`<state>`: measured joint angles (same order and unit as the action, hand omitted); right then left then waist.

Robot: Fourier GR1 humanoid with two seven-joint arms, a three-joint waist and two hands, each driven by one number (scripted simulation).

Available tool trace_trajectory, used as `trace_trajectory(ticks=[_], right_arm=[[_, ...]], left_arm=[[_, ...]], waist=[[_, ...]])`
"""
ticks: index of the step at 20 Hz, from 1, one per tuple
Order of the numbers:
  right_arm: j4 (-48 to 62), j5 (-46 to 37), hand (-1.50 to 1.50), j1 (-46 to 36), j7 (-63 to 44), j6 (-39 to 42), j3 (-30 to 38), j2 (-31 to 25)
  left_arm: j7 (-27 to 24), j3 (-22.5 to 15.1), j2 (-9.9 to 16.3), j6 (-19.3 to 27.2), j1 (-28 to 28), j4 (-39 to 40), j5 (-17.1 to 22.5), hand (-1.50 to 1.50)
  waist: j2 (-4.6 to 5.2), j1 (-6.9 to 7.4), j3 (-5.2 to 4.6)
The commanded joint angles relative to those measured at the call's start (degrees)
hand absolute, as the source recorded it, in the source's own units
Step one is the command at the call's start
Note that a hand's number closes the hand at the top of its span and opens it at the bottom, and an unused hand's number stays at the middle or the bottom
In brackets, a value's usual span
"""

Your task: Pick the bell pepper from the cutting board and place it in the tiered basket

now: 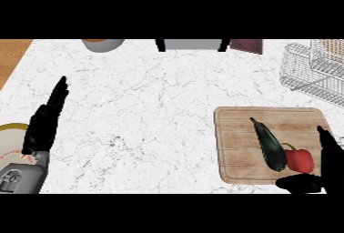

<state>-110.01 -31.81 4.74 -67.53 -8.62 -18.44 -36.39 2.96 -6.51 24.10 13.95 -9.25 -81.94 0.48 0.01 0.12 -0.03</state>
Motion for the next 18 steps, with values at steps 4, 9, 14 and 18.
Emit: trace_trajectory(ticks=[4, 9, 14, 18], right_arm=[[6.3, -2.0, -1.5, -0.5, -2.2, 0.8, 1.6, 6.3], [3.9, 0.3, -1.5, -2.1, -2.9, 6.9, 5.7, 6.6], [12.6, 0.8, -1.5, -0.7, 6.0, 5.8, 7.7, 8.7], [16.5, 3.2, 1.5, -5.2, 6.4, 11.6, 4.2, 11.3]], left_arm=[[-2.7, 1.1, -2.3, -0.7, 0.5, 2.3, -1.3, 0.0], [0.3, 2.1, -2.1, -2.6, -0.9, 1.1, -2.3, 0.0], [0.0, 4.4, -1.7, -5.1, -1.6, 2.6, -1.8, 0.0], [-0.4, 3.8, -2.4, -3.9, 2.1, -1.3, -3.1, 0.0]], waist=[[0.04, -0.19, 0.02], [-0.03, -0.33, 0.01], [0.02, -0.38, 0.03], [0.01, 0.41, 0.04]])
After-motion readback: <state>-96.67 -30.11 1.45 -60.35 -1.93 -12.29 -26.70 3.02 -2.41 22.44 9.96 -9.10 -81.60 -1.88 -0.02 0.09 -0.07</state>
